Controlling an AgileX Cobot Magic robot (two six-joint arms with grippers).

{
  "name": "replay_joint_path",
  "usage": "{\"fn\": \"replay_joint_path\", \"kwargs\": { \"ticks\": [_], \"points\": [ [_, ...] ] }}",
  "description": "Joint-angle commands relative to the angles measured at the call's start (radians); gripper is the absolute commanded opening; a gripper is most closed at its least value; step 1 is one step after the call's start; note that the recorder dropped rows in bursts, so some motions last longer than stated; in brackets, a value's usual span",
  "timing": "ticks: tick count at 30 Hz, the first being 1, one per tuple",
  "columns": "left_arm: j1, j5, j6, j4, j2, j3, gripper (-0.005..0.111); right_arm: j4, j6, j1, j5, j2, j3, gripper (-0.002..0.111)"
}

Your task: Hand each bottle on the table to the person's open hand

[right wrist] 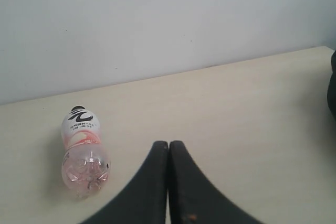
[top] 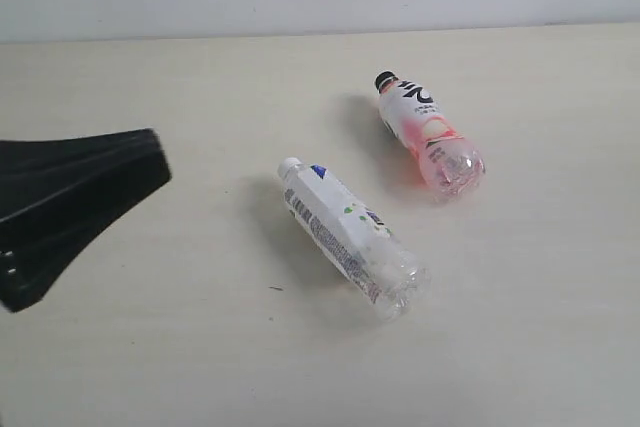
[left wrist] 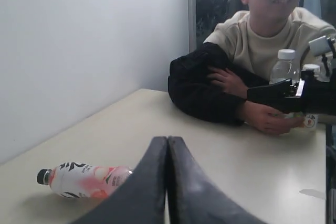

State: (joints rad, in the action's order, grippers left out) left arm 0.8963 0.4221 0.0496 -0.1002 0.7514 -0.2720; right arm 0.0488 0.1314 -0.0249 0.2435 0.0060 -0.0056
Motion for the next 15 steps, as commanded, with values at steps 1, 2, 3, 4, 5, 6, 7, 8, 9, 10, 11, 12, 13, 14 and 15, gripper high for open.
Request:
{"fn": "replay_joint_path", "kwargs": {
  "ticks": [1,2,3,4,5,6,7,8,9,10,11,12,13,14,15],
  "points": [
    [0.001,0.014,0.041,0.011,-0.133,0.096,0.0,0.002,0.001,0.001,-0.006,-0.006,0.006,0.001],
    [0.001,0.016,0.041,0.011,-0.164,0.123,0.0,0.002,0.001,0.001,-0.006,-0.006,0.006,0.001],
    [0.001,0.018,0.041,0.011,-0.197,0.151,0.0,0.002,0.001,0.001,-0.006,-0.006,0.006,0.001],
    [0.001,0.018,0.038,0.011,-0.223,0.174,0.0,0.002,0.001,0.001,-0.006,-0.006,0.006,0.001],
    [0.001,0.018,0.036,0.011,-0.263,0.21,0.0,0.002,0.001,0.001,-0.006,-0.006,0.006,0.001],
    [0.001,0.02,0.036,0.011,-0.289,0.233,0.0,0.002,0.001,0.001,-0.006,-0.006,0.006,0.001],
    [0.001,0.025,0.036,0.011,-0.314,0.262,0.0,0.002,0.001,0.001,-0.006,-0.006,0.006,0.001],
    [0.001,0.038,0.041,0.011,-0.352,0.272,0.0,0.002,0.001,0.001,-0.006,-0.006,0.006,0.001],
    [0.001,0.038,0.044,0.011,-0.375,0.272,0.0,0.002,0.001,0.001,-0.006,-0.006,0.006,0.001],
    [0.001,-0.012,0.043,0.011,-0.398,0.272,0.0,0.002,0.001,0.001,-0.006,-0.006,0.006,0.001],
    [0.001,-0.047,0.043,0.011,-0.428,0.272,0.0,0.002,0.001,0.001,-0.006,-0.006,0.006,0.001],
    [0.001,-0.052,0.042,0.011,-0.445,0.272,0.0,0.002,0.001,0.001,-0.006,-0.006,0.006,0.001],
    [-0.001,-0.06,0.037,0.011,-0.462,0.272,0.0,0.002,0.001,0.001,-0.006,-0.006,0.006,0.001],
    [-0.001,-0.061,0.035,0.011,-0.478,0.272,0.0,0.002,0.001,0.001,-0.006,-0.006,0.006,0.001],
    [-0.001,-0.061,0.028,0.011,-0.49,0.272,0.0,0.002,0.001,0.001,-0.006,-0.006,0.006,0.001]
  ]
}}
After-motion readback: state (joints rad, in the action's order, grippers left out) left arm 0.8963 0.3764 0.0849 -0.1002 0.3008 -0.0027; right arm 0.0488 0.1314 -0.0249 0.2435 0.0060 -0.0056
